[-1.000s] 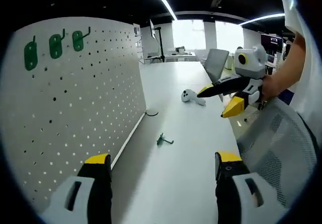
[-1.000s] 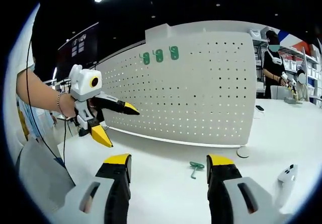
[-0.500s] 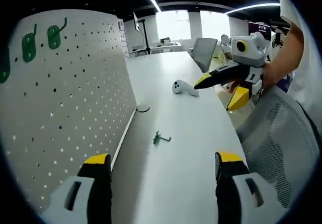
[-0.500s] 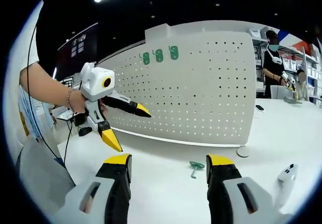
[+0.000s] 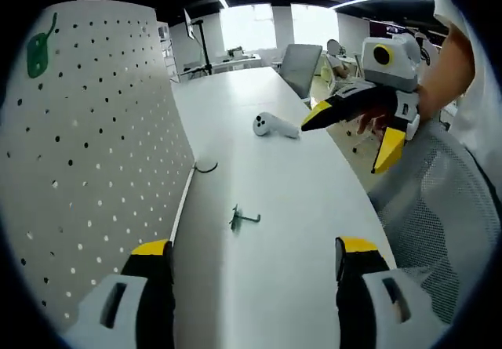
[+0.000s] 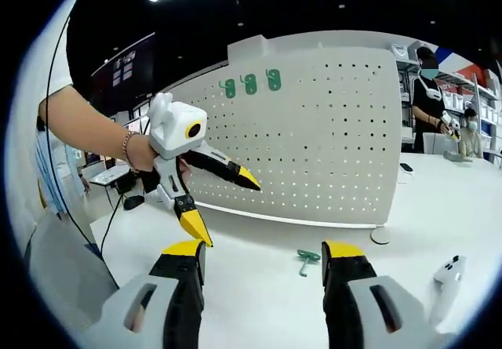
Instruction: Insert the hook assembly into the mounting plate slot until the hook locks in place.
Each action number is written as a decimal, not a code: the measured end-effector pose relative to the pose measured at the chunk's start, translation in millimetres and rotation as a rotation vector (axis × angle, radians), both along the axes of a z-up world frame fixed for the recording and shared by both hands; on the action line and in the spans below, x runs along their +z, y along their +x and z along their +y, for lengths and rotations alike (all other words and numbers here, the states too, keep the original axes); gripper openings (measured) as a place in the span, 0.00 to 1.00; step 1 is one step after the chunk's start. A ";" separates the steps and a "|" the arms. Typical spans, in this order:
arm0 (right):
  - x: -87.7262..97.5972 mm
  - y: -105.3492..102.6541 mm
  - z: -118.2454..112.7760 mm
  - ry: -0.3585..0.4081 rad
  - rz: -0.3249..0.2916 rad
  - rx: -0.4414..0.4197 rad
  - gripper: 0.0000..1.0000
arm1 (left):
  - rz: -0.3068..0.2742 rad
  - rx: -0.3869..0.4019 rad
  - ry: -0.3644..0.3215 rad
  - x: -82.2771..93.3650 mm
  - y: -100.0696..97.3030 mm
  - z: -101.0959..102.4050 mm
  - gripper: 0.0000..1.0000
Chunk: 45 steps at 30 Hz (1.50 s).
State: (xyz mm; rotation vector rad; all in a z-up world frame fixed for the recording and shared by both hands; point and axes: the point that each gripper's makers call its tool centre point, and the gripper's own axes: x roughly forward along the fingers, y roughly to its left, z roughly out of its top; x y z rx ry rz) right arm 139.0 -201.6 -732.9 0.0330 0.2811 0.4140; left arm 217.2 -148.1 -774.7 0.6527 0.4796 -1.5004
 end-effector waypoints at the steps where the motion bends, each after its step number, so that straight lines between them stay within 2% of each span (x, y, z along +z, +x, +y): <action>1: -0.3 -0.1 0.3 -0.003 0.001 0.002 0.58 | 0.001 -0.007 0.007 -2.0 0.1 -2.0 0.87; 10: -0.9 0.2 -1.6 0.005 0.002 -0.007 0.58 | 0.020 -0.084 0.077 -22.7 2.3 -20.8 0.87; 33: 1.0 0.0 -7.1 0.038 0.001 -0.034 0.57 | 0.051 -0.237 0.283 -79.3 4.2 -49.1 0.85; 38: 0.6 0.1 -8.9 0.040 0.002 -0.042 0.57 | 0.049 -0.254 0.324 -90.8 8.8 -53.8 0.85; 45: -0.5 0.3 -9.7 0.041 0.006 -0.046 0.56 | 0.060 -0.294 0.385 -107.2 3.4 -53.4 0.84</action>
